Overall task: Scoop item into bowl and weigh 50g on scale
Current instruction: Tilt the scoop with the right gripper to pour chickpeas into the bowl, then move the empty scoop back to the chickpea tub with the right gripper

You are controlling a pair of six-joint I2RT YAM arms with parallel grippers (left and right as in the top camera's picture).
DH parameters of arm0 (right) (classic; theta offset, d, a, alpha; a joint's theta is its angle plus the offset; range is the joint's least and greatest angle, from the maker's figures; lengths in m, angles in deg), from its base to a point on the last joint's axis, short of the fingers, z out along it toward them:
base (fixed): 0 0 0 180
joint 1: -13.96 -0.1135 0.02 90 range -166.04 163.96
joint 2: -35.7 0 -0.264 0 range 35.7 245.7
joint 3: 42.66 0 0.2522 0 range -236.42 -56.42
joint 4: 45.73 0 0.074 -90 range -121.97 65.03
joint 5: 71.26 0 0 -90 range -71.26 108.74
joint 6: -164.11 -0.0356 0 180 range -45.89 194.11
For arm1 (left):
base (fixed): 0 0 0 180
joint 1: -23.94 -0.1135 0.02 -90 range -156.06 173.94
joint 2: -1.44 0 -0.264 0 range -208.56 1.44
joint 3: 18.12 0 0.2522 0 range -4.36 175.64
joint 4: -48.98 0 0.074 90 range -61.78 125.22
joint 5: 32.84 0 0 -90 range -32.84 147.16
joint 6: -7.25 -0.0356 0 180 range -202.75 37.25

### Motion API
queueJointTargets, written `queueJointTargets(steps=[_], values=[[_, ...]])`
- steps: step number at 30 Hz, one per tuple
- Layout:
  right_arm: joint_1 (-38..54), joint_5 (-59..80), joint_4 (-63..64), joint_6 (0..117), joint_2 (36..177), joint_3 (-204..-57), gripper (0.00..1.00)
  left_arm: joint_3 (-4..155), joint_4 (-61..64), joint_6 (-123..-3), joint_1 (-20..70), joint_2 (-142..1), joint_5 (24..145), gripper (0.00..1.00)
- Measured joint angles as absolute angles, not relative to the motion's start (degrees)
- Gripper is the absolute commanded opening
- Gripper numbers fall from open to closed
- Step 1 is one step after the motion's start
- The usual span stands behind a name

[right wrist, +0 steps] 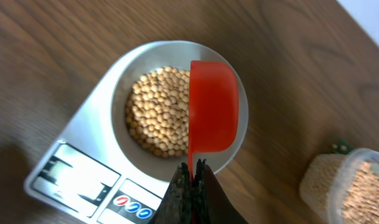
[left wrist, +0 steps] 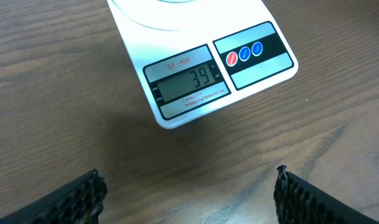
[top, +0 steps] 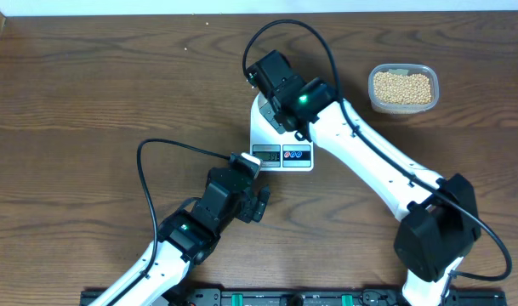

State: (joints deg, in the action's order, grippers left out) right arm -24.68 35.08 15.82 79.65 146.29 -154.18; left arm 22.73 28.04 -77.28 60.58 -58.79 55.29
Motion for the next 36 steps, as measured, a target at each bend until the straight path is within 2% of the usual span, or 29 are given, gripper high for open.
queueJointTargets(steps=[10, 18, 26, 36], values=[[-15.56, 20.98, 15.87, 79.63, 137.48, -154.2, 0.01, 22.73, 28.04, -77.28, 60.58, -58.79, 55.29, 0.88], [-1.55, 11.72, 21.96, 77.99, 130.75, -155.14, 0.01, 22.73, 28.04, -77.28, 60.6, -58.79, 55.29, 0.89], [9.64, 12.68, 29.57, 75.94, 132.71, -155.16, 0.01, 22.73, 28.04, -77.28, 60.6, -58.79, 55.29, 0.88], [14.01, 19.37, 29.61, 74.32, 141.24, -154.92, 0.01, 22.73, 28.04, -77.28, 60.58, -58.79, 55.29, 0.89]])
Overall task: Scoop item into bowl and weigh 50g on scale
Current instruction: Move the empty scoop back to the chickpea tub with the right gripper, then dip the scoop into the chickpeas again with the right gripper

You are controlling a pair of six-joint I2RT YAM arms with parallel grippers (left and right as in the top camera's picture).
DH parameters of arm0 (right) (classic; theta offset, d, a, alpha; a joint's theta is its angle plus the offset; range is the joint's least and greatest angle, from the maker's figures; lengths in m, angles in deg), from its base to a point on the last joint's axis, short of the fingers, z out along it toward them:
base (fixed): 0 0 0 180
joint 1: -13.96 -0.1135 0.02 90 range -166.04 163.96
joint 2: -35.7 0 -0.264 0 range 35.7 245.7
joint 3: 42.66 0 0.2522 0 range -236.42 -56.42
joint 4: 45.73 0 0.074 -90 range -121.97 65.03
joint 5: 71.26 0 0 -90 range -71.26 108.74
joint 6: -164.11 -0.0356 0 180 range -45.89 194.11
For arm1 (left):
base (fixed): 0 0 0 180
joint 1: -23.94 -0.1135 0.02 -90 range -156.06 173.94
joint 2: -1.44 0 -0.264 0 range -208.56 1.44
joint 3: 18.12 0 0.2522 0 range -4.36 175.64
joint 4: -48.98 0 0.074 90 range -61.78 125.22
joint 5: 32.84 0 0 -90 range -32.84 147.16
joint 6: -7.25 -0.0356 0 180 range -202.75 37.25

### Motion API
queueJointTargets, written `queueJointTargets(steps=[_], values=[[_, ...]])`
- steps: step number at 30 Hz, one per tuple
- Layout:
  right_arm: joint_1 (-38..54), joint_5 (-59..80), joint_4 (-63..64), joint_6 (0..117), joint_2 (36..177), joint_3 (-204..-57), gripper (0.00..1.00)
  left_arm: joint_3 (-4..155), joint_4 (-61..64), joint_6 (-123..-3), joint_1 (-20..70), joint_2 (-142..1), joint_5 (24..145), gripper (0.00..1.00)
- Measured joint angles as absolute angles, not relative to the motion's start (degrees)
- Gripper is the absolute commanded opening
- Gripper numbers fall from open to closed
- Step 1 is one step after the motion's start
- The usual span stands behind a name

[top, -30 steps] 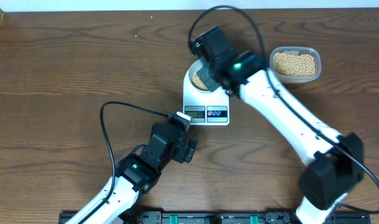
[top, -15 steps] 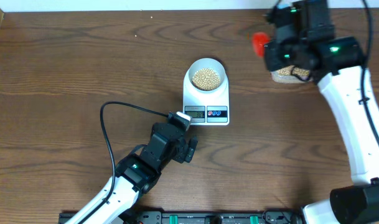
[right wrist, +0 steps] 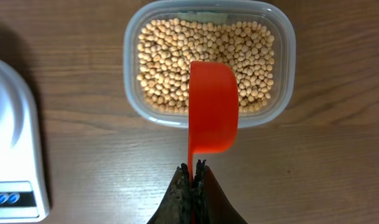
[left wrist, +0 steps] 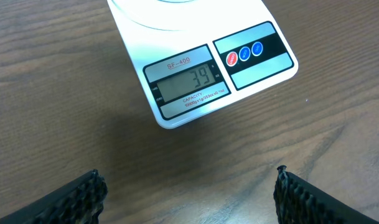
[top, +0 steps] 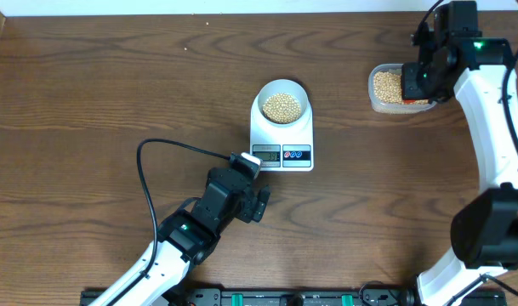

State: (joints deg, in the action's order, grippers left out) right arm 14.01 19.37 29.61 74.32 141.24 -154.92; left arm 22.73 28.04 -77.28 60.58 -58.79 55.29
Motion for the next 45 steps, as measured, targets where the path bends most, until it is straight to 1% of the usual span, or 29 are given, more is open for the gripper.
queueJointTargets(steps=[8, 14, 23, 38, 45], values=[[14.01, 23.61, 27.01, 74.14, 145.94, -154.92, 0.01, 22.73, 28.04, -77.28, 60.58, -58.79, 55.29, 0.88], [14.01, 21.99, 25.79, 73.86, 149.28, -154.92, 0.01, 22.73, 28.04, -77.28, 60.6, -58.79, 55.29, 0.88], [15.15, 9.97, 23.14, 73.05, 153.57, -154.92, 0.01, 22.73, 28.04, -77.28, 60.6, -58.79, 55.29, 0.88], [27.17, -10.49, 23.52, 72.18, 154.4, -154.92, 0.01, 22.73, 28.04, -77.28, 60.58, -58.79, 55.29, 0.88], [30.4, -15.82, 24.26, 72.2, 154.42, -154.92, 0.01, 22.73, 28.04, -77.28, 60.6, -58.79, 55.29, 0.89]])
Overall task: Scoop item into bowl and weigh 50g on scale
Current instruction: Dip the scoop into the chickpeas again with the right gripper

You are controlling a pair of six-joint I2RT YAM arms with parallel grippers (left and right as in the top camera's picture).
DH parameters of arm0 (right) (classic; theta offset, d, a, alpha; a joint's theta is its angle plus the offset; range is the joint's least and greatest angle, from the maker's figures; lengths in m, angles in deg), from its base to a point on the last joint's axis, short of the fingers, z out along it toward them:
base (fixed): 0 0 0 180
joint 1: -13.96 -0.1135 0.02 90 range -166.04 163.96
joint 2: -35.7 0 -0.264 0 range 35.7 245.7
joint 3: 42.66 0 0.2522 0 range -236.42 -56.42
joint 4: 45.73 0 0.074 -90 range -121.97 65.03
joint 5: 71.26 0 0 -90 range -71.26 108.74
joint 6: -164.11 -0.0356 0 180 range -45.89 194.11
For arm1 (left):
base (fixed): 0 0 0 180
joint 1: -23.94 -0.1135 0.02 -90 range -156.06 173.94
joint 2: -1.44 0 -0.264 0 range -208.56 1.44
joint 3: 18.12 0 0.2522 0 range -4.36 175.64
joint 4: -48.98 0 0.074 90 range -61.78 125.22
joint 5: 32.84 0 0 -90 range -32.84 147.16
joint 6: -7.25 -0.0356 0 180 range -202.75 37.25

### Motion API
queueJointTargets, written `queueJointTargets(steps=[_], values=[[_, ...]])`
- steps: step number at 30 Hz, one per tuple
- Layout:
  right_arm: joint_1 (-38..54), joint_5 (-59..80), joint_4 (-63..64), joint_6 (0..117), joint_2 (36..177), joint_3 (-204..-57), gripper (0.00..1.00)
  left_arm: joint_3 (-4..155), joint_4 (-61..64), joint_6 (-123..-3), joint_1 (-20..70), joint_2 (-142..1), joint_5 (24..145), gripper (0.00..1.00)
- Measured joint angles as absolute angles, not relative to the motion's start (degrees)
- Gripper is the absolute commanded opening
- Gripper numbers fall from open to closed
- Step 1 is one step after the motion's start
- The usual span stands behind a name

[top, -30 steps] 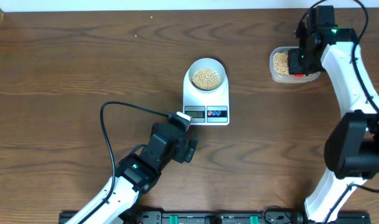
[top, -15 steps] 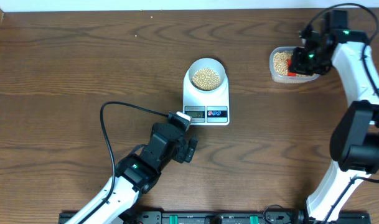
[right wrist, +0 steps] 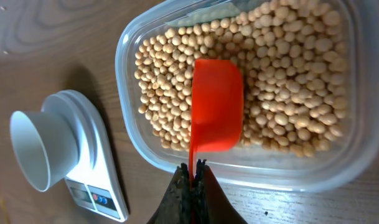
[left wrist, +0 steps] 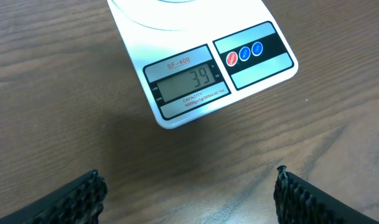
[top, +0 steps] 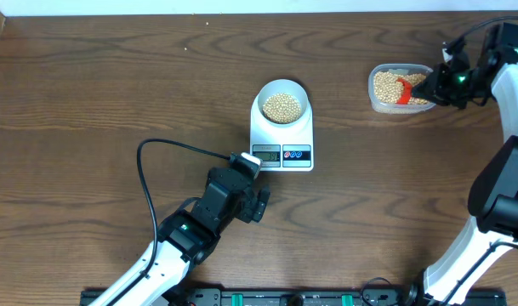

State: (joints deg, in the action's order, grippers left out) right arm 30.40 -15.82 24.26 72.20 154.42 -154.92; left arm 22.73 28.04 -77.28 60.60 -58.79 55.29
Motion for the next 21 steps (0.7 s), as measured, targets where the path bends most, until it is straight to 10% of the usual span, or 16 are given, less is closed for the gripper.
queueJointTargets(steps=[21], values=[[38.01, -27.73, 26.14, 74.73, 154.42, -154.92, 0.01, 22.73, 28.04, -77.28, 60.58, -58.79, 55.29, 0.88]])
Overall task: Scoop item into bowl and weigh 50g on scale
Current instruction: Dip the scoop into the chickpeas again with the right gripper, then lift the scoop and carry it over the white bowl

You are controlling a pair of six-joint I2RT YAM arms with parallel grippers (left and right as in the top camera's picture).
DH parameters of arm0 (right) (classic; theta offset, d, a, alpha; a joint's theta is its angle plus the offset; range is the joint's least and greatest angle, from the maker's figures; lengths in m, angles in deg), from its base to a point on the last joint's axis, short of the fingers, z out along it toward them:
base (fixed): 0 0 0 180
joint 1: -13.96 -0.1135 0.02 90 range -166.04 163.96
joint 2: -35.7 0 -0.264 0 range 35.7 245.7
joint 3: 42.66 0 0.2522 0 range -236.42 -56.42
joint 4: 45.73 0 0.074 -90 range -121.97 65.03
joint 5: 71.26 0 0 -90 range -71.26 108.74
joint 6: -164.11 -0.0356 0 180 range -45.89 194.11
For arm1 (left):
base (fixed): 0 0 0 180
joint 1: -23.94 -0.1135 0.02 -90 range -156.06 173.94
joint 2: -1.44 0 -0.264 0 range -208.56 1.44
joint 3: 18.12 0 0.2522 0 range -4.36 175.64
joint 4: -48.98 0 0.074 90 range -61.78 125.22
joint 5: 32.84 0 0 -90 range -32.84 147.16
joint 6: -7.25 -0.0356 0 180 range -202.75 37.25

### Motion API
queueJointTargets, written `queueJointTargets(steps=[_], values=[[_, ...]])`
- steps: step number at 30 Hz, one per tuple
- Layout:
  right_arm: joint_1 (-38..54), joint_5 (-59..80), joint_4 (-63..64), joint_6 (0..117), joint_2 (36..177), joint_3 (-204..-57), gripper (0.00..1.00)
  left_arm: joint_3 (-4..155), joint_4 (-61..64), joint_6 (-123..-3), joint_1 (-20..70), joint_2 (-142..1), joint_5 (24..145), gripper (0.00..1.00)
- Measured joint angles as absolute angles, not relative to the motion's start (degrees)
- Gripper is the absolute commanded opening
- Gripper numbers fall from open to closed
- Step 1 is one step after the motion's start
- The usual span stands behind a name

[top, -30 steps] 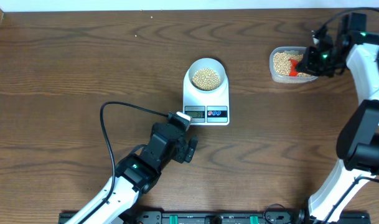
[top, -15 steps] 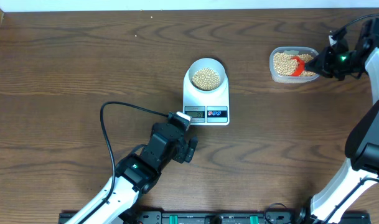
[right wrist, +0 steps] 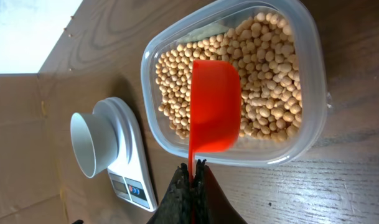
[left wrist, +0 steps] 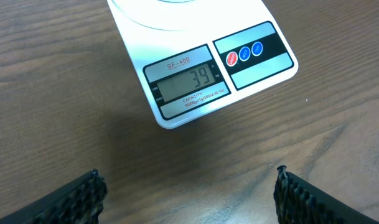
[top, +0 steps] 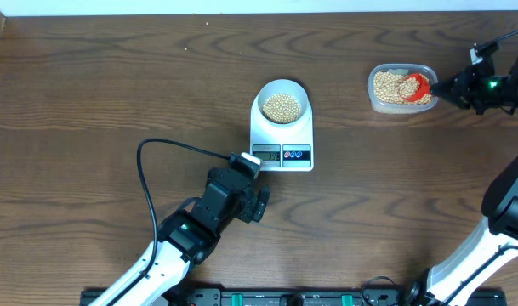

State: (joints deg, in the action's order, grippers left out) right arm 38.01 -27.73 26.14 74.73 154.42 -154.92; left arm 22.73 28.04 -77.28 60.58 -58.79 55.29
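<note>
A white scale (top: 281, 136) stands mid-table with a white bowl (top: 282, 104) of tan beans on it; its display (left wrist: 188, 83) reads 39. At the far right a clear tub of beans (top: 401, 87) holds the red scoop (right wrist: 215, 102), which is empty and sits over the beans. My right gripper (right wrist: 192, 167) is shut on the scoop's handle, at the tub's right side (top: 450, 86). My left gripper (left wrist: 188, 186) is open, low over the bare wood just in front of the scale.
A black cable (top: 169, 149) loops from the left arm across the wood left of the scale. The table's far edge (top: 241, 12) runs along the top, with a rail (top: 241, 297) at the near edge.
My right gripper has drawn back to the right and the scoop now sits higher over the beans at the tub's right part. The left gripper and the 39 reading are unchanged.
At first my right gripper held the empty scoop over the bowl on the scale, which read 39. Then it hung with the scoop over the bean tub, then lay low among the beans, and now sits tilted over them. The left arm stayed put.
</note>
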Motion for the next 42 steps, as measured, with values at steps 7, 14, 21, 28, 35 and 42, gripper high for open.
queueJointTargets(steps=[7, 14, 21, 28, 35, 42], values=[[39.19, -32.74, 27.47, 77.42, 154.42, -154.92, 0.01, 22.73, 28.04, -77.28, 60.58, -58.79, 55.29, 0.88], [40.44, -36.61, 29.05, 79.83, 154.42, -154.92, 0.01, 22.73, 28.04, -77.28, 60.58, -58.79, 55.29, 0.89], [41.9, -39.36, 30.53, 82.19, 154.42, -154.92, 0.01, 22.73, 28.04, -77.28, 60.58, -58.79, 55.29, 0.88], [42.99, -44.67, 31.47, 84.57, 154.42, -154.92, 0.01, 22.73, 28.04, -77.28, 60.6, -58.79, 55.29, 0.88], [42.01, -50.38, 31.52, 86.36, 154.42, -154.92, 0.01, 22.73, 28.04, -77.28, 60.6, -58.79, 55.29, 0.88], [37.07, -53.31, 31.47, 87.37, 154.42, -154.92, 0.01, 22.73, 28.04, -77.28, 60.6, -58.79, 55.29, 0.88]])
